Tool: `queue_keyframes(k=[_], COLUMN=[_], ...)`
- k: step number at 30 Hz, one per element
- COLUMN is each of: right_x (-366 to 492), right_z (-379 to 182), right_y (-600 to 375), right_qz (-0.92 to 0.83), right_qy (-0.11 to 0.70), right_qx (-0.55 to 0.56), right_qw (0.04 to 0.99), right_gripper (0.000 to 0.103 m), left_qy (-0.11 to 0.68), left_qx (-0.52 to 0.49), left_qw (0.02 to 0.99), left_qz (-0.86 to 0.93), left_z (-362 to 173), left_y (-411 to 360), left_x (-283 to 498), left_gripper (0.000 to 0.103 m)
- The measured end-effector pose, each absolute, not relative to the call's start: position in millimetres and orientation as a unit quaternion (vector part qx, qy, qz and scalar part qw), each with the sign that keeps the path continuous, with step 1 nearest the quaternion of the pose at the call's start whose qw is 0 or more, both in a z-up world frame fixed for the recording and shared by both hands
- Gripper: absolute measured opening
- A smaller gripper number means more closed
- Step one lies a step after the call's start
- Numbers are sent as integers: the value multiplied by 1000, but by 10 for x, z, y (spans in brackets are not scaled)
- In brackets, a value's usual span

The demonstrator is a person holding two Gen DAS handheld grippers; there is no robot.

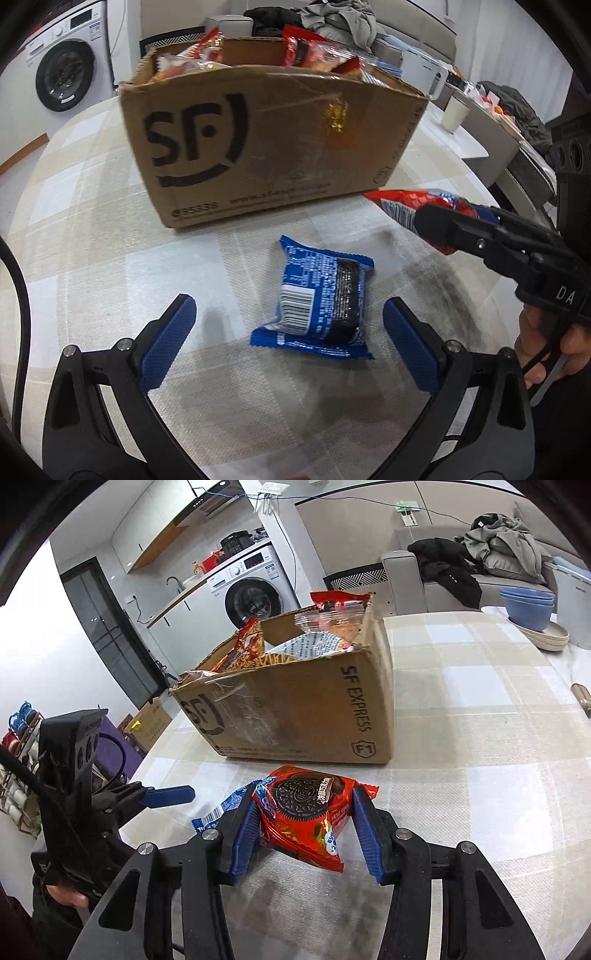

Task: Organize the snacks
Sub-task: 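Close the left gripper on the blue Oreo pack while the right gripper holds its pack, then carry both held Oreo packs over the cardboard box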

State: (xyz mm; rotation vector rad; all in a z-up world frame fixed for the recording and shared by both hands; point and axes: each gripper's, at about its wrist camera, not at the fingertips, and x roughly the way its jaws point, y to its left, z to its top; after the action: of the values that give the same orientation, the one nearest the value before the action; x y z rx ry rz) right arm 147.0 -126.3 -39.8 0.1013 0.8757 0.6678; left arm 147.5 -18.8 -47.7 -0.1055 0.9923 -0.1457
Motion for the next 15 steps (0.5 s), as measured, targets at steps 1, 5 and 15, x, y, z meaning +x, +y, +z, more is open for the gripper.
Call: queue_keyframes(k=[1,5,15], right_x=[1463,1459,1414], right_z=[-395,-386,-347], right_y=[-1270,-1277,-1215], right_qz=[316,312,317], right_qy=[415,415,407], right_qx=[49,50,47], right_qw=[852,853,855], right_gripper=[50,50,50], left_qy=[477,471,447], left_qx=[-42,-20,-67], left_qw=[875,879,888], left_qz=[-70,-75,-91], left_z=[-497,-542,-352], left_y=[-232,-323,-207], left_x=[1478,1479,1361], left_gripper=[90,53,41])
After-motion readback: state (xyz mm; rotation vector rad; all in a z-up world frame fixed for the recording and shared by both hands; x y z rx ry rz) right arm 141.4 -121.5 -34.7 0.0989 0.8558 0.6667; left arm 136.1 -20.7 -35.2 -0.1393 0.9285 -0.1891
